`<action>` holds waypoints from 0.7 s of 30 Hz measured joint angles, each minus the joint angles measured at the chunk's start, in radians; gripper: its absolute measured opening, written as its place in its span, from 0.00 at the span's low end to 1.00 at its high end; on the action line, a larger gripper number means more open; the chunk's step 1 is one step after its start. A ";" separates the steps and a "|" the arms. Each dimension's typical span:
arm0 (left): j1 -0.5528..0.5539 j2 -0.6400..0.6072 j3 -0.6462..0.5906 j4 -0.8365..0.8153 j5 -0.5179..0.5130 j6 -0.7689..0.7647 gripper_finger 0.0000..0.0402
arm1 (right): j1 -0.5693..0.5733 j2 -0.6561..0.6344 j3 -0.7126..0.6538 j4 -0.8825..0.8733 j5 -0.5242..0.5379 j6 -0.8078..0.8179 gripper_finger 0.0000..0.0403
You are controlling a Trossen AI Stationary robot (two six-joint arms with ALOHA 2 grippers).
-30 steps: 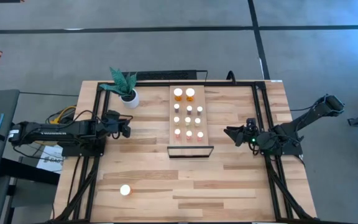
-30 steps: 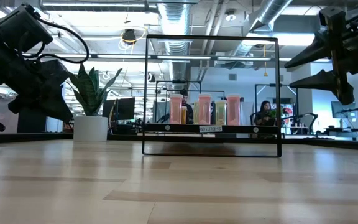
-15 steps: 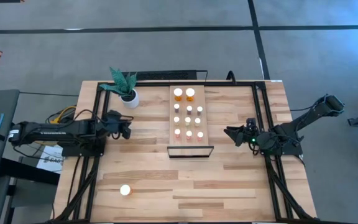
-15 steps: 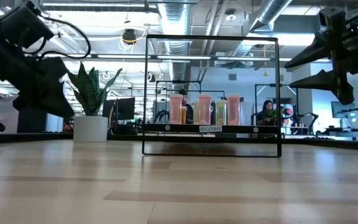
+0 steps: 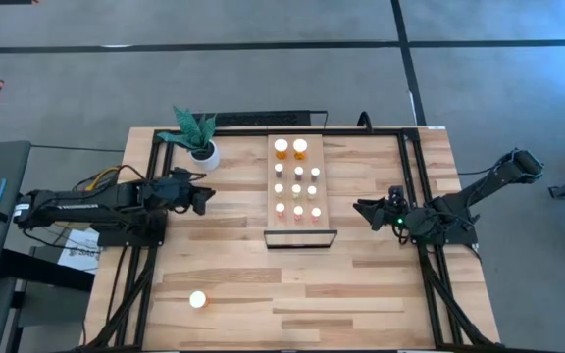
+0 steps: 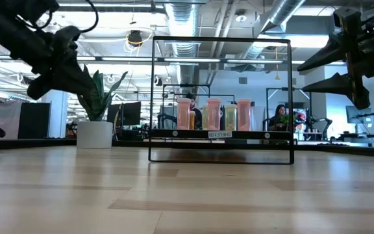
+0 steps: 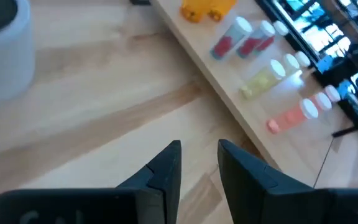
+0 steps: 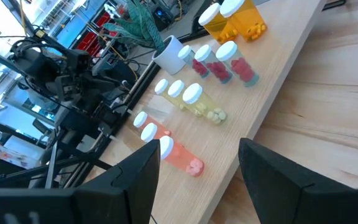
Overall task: Pick and place medicine bottles onto shelf by color
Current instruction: Put the orange pill bottle on the shelf aligned with the other orange pill bottles
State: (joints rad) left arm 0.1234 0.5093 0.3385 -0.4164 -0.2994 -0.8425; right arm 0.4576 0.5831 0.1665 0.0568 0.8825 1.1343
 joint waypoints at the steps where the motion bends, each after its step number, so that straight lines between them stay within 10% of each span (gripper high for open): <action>1: -0.001 0.011 0.006 -0.001 0.002 -0.027 0.23 | 0.000 0.000 0.000 0.000 0.000 0.000 0.59; 21: -0.222 0.624 0.456 -0.321 0.162 -0.621 0.29 | 0.000 0.000 0.000 0.000 0.000 0.000 0.59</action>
State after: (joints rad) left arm -0.0986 1.1334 0.7940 -0.7371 -0.1376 -1.4634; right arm 0.4576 0.5831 0.1661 0.0564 0.8828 1.1339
